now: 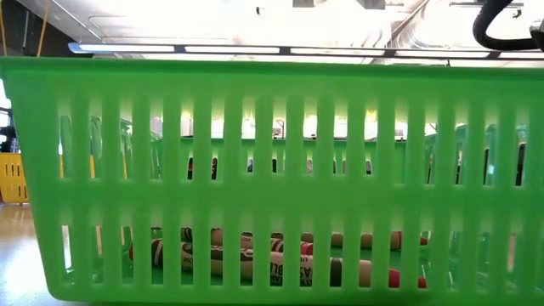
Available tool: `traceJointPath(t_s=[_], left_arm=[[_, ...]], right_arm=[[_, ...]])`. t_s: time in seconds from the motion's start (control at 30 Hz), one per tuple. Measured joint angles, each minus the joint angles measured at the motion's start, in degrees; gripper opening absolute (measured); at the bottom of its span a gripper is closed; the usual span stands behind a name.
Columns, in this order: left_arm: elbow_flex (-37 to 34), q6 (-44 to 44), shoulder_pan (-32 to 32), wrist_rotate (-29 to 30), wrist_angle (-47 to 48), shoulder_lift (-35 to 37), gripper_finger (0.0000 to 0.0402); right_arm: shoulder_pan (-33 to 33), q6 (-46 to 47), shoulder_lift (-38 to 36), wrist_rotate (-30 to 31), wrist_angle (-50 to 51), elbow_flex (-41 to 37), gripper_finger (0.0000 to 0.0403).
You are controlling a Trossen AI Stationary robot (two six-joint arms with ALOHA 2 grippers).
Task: Sort crayons
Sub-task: Put the pink crayon into the green bin
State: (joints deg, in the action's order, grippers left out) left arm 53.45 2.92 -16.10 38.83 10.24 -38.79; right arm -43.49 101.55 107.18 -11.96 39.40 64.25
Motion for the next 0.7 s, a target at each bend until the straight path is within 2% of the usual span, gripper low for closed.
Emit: traceJointPath(t_s=[0.07,0.17,0.43,0.57,0.7], left_arm=[[0.0,0.0,0.0,0.0,0.0,0.0,0.0101],[0.0,0.0,0.0,0.0,0.0,0.0,0.0101],[0.0,2.1,0.0,0.0,0.1,-0.4,0.0101],[0.0,2.6,0.0,0.0,0.1,-0.9,0.0101],[0.0,2.5,0.0,0.0,0.3,-1.4,0.0101]], right_arm=[[0.3,0.0,0.0,0.0,-0.5,0.0,0.0010],[0.8,-0.2,-0.3,1.6,-1.1,0.2,0.0014],[3.5,-13.3,-2.1,22.5,-1.0,5.6,0.0003],[4.9,-25.6,-2.2,32.3,-5.8,7.8,0.0003],[6.6,-39.4,-2.2,33.6,-16.2,7.8,0.0002]])
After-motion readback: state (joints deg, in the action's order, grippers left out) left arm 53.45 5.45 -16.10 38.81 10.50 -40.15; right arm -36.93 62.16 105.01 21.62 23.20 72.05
